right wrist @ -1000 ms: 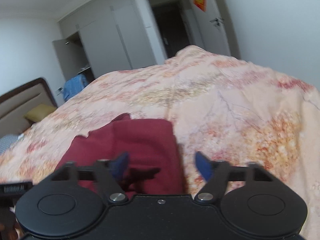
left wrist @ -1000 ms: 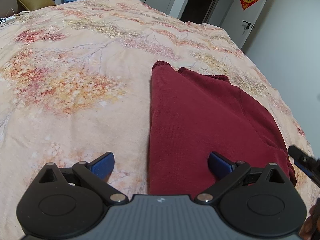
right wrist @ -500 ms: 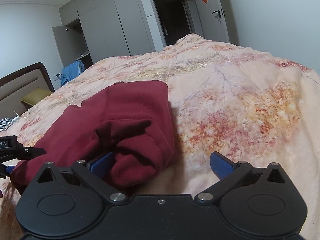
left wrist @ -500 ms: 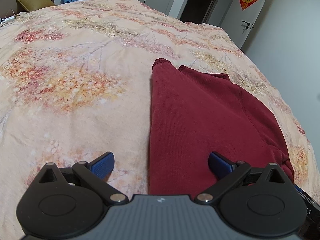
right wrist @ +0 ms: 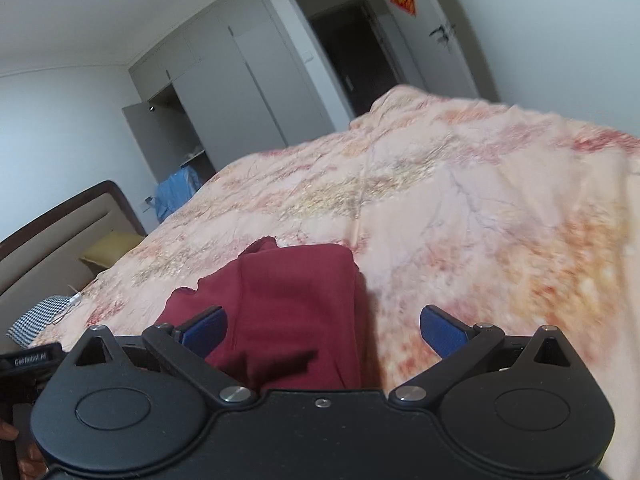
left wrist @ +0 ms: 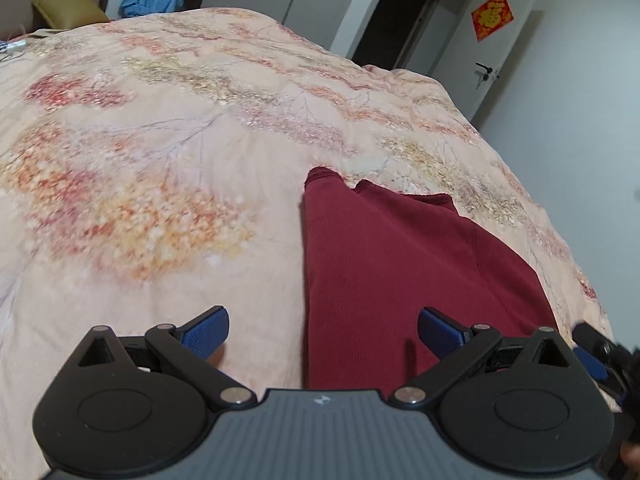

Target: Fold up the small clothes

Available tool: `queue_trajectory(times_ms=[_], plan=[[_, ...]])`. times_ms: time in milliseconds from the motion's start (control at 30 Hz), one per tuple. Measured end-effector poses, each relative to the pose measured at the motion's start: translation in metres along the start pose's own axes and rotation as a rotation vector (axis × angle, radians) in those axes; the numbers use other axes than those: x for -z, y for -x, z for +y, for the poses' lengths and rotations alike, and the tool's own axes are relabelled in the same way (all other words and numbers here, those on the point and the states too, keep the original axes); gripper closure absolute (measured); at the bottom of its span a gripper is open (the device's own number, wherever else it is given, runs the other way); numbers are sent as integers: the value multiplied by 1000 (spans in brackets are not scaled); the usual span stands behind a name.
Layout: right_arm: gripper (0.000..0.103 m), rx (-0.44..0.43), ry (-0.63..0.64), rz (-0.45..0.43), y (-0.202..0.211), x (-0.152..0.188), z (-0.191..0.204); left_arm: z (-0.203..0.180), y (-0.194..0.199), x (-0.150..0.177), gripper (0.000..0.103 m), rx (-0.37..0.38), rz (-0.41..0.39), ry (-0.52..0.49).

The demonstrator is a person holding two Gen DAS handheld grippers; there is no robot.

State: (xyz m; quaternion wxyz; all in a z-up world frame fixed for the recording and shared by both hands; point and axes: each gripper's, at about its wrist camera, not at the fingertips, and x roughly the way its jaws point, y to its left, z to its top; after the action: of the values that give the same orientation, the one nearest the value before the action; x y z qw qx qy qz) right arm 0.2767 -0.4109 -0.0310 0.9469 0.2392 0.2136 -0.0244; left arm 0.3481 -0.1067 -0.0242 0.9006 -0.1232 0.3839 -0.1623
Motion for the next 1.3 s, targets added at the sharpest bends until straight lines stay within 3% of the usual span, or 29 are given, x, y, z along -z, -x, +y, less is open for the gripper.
queue_trajectory(times_ms=[133, 267, 400, 533, 967, 1300], plan=[[1, -71, -77, 61, -38, -7, -19, -1, -22, 0, 0, 69, 57, -33], [1, -132, -156, 97, -61, -4, -35, -3, -35, 5, 0, 83, 74, -94], [1, -122, -54, 66, -64, 15, -31, 4, -41, 14, 0, 115, 43, -87], [0, -79, 28, 49, -66, 21, -18, 11, -40, 32, 0, 141, -52, -95], [0, -259, -64, -51, -54, 26, -39, 23, -39, 45, 0, 200, -137, -77], [1, -271, -95, -56, -56, 27, -44, 22, -38, 48, 0, 199, -144, -79]])
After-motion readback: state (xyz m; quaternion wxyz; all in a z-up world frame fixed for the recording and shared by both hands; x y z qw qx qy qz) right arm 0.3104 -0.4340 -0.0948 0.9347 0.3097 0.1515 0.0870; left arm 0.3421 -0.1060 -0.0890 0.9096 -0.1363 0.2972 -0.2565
